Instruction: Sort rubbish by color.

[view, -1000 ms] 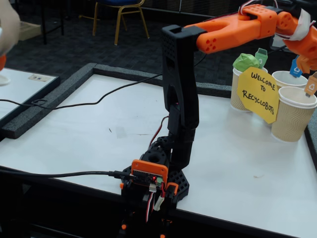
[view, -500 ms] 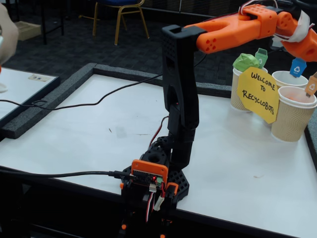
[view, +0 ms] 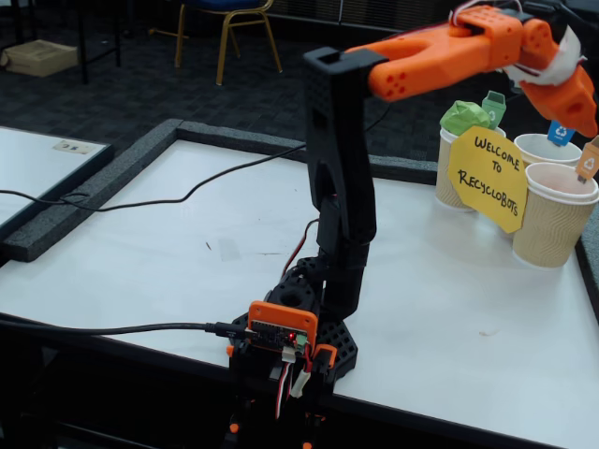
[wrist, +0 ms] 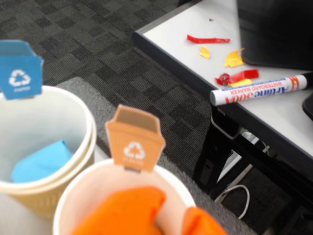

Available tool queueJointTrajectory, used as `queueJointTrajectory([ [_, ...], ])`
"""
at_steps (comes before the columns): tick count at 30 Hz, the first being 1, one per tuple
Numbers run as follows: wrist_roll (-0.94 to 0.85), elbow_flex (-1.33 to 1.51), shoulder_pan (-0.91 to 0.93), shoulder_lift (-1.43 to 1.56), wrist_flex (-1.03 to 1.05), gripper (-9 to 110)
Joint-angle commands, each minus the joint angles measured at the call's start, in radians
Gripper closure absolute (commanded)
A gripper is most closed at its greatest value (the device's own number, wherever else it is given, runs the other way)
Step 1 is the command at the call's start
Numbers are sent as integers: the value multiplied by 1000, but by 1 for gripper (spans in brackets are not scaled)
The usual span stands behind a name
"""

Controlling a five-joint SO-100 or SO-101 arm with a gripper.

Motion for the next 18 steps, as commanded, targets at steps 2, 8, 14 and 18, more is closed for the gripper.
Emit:
queueJointTrajectory([
  [2, 51, 41, 31, 342, 57, 101],
  [8, 129, 67, 29, 528, 218, 101],
  [14, 195, 77, 29, 683, 347, 101],
  [18, 258, 89, 29, 781, 417, 101],
])
